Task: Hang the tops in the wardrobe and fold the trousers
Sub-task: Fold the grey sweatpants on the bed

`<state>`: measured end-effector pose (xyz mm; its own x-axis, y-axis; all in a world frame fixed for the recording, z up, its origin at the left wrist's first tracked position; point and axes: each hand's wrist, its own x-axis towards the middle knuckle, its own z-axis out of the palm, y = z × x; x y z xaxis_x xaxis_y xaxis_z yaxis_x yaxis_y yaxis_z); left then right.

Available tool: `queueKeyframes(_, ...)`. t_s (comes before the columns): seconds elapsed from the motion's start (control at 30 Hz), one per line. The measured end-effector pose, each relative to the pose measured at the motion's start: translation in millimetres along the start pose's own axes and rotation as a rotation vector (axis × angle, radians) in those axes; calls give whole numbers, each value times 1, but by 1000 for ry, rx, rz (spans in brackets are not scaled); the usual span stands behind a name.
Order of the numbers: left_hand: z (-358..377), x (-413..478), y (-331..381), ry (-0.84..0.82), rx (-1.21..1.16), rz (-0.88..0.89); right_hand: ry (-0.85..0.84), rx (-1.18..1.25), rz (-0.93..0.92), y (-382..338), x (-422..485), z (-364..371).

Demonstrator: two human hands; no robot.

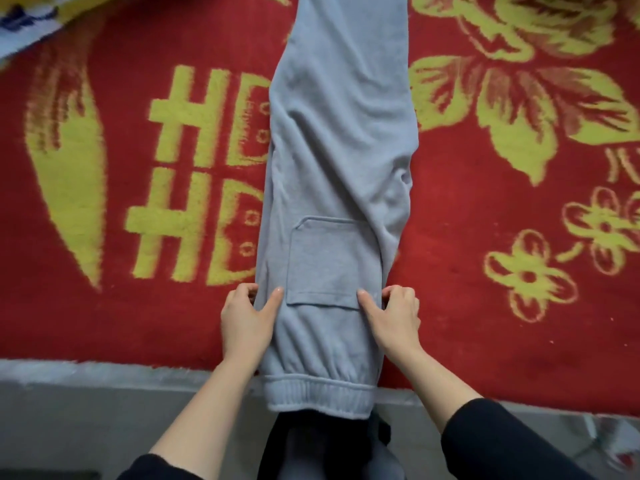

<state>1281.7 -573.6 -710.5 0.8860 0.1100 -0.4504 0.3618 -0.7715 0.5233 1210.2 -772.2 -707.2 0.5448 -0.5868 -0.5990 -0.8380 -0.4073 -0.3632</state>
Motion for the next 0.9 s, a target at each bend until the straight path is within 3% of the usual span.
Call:
queueKeyframes(0.1, -5, -1, -5, -125, 43, 54, -62, 46, -18, 2, -4, -5)
queueKeyframes(0.17, -14, -2, -11, -206, -174, -5, -45, 296, 10, 1, -6, -13)
queueKeyframes(0.23, -20, -11, -22, -179, -335, -75, -32, 427, -6, 3, -12, -15)
queueKeyframes(0.37, -13, -43, -36, -185, -435, -174, -116, 316, -3, 18, -40, 6)
queueKeyframes(0.47, -5, -61, -35, -226, -489, -147, -139, 376, 19, 33, -57, 15)
queueKeyframes(0.67, -4, -82, -30, -132, -630, -145, -246, 670, 63, 36, -63, -8)
queueKeyframes(0.9, 5, -143, -42, -278, -494, -249, -303, 585, 55, 96, -101, -35)
